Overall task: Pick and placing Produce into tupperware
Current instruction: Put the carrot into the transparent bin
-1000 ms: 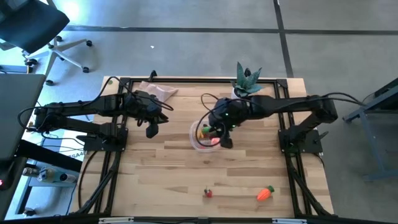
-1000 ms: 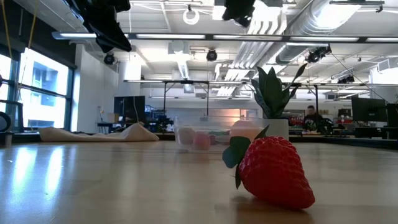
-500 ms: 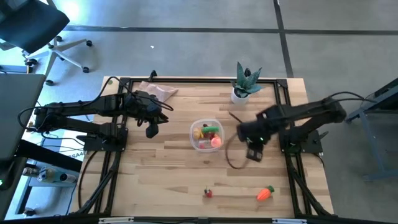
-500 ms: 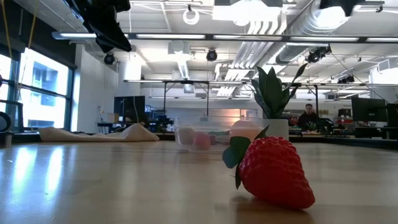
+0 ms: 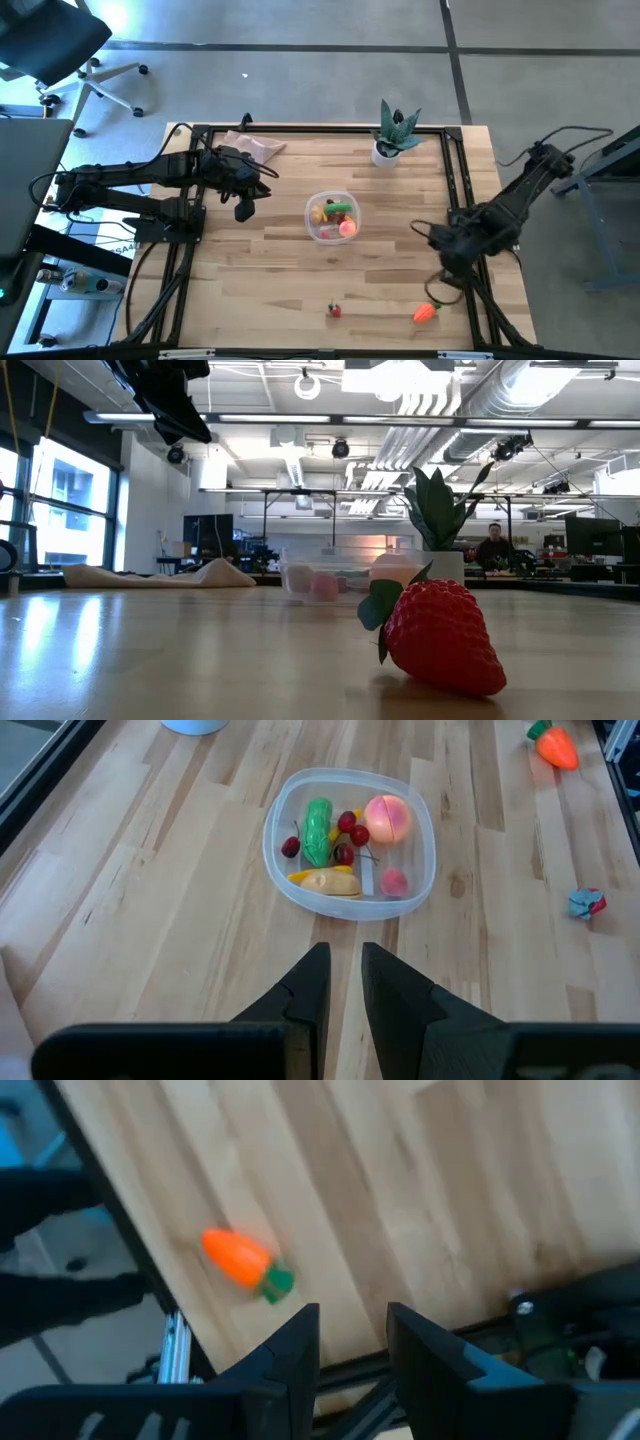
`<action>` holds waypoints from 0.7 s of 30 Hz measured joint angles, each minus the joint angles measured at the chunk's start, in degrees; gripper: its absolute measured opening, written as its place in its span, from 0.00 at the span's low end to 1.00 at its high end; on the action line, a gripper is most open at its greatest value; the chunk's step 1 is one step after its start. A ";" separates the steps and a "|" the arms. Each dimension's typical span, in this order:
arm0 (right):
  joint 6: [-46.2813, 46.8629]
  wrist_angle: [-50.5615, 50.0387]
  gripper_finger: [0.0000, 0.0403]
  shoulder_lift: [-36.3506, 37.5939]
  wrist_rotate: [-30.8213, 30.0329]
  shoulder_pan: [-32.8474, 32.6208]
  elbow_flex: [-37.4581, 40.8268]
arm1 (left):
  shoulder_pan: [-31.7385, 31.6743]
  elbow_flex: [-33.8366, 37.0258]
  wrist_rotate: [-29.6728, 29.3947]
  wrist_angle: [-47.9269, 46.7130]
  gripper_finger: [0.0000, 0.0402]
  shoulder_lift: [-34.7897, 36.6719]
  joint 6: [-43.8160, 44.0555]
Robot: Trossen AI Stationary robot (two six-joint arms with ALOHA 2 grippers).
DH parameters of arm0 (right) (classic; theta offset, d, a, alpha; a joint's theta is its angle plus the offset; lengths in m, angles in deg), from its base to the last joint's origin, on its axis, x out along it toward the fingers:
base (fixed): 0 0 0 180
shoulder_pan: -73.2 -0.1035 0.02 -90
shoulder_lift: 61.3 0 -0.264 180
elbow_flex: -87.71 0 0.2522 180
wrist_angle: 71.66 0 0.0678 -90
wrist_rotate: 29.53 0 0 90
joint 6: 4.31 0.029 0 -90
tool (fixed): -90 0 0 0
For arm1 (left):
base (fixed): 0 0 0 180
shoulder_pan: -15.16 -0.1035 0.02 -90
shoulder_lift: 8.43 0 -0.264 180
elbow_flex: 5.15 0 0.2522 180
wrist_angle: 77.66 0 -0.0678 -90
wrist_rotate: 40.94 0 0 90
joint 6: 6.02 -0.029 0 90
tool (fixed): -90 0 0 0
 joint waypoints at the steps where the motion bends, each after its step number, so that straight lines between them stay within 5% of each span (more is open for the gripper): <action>1: 0.51 0.92 0.27 0.89 0.04 -1.92 1.20 | 0.02 0.00 0.00 0.00 0.13 0.00 -0.01; 9: -2.50 14.55 0.27 4.59 3.16 -15.49 9.85 | 0.02 0.00 -0.02 0.00 0.13 0.00 0.01; 14: -18.17 26.39 0.27 3.12 5.50 -18.28 12.42 | 0.00 0.00 -0.02 0.00 0.13 0.00 0.01; 21: -38.33 27.61 0.27 -3.29 2.25 -17.27 9.66 | 0.00 0.00 -0.02 0.00 0.13 0.00 -0.01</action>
